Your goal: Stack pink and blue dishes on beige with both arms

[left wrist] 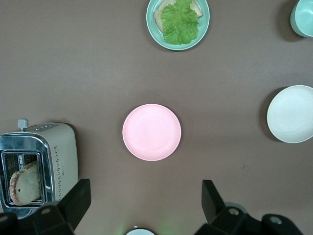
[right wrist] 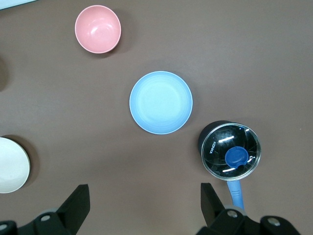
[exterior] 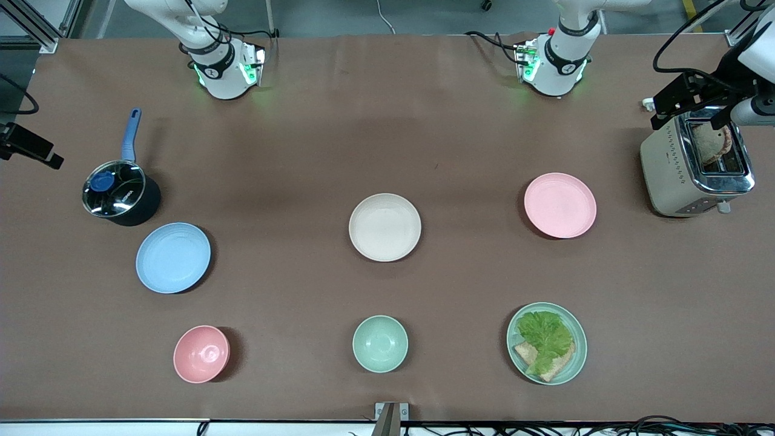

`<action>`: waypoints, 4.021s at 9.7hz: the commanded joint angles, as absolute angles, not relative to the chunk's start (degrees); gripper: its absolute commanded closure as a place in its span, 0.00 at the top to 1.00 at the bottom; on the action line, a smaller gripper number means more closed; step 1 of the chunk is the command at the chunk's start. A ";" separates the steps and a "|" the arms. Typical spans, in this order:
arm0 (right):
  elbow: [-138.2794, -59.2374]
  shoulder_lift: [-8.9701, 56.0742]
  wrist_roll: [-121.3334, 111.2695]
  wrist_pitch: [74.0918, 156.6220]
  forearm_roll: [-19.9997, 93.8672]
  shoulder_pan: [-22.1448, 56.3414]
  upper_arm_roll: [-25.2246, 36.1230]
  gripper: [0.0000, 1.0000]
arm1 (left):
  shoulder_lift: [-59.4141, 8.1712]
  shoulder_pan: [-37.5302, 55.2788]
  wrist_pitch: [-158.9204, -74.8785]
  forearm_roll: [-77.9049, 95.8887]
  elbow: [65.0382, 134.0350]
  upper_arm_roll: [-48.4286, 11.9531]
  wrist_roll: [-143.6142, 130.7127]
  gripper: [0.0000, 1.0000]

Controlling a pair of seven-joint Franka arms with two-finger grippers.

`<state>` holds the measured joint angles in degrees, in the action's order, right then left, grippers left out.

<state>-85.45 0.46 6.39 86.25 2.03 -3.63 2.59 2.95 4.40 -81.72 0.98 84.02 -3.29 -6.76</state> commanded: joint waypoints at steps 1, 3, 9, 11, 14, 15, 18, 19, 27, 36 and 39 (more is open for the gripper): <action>-86.22 -0.09 7.21 86.40 1.93 -4.22 2.02 1.00 | 3.34 5.01 -82.09 0.00 86.31 -2.90 -7.03 1.00; -86.22 -0.09 7.21 86.40 1.93 -4.22 1.93 1.00 | 3.08 5.01 -82.00 0.00 86.05 -2.99 -7.64 1.00; -89.90 0.09 0.90 87.09 1.93 -4.31 5.86 1.00 | 2.64 4.66 -85.50 5.96 91.64 4.11 -5.28 1.00; -95.32 1.31 -3.32 93.65 1.93 -4.48 8.33 1.00 | 3.07 4.57 -92.25 7.20 99.45 6.75 -0.81 0.99; -107.29 4.81 -10.44 109.20 2.11 -4.48 11.07 1.00 | 1.77 4.39 -104.73 12.55 113.52 10.27 9.28 1.00; -109.32 7.79 -11.33 114.03 2.11 -4.57 11.16 1.00 | 0.19 4.39 -108.42 14.13 117.30 10.46 13.49 1.00; -112.15 19.21 -14.99 125.84 9.90 -4.39 11.07 1.00 | -7.71 3.87 -117.21 17.65 123.29 11.34 23.34 1.00; -112.06 22.12 -20.77 128.73 12.80 -4.74 11.16 1.00 | -9.91 3.78 -123.25 19.32 125.57 11.34 24.86 1.00; -111.97 30.93 -42.44 133.16 34.69 -5.89 14.59 0.87 | -23.19 3.43 -126.83 32.68 125.24 13.62 41.03 0.67; -105.32 30.33 -36.66 119.77 36.49 -4.05 19.41 0.01 | -17.96 2.90 -126.39 32.35 125.95 13.10 42.11 0.00; -100.91 21.30 -16.26 109.02 22.64 -1.60 18.73 0.01 | -13.80 2.81 -126.21 32.08 125.16 0.58 28.28 0.00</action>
<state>-100.43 27.27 -25.65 112.51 27.87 -4.16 19.09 -13.73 2.50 -125.39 31.69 124.41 6.06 33.95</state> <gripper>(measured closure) 0.960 0.965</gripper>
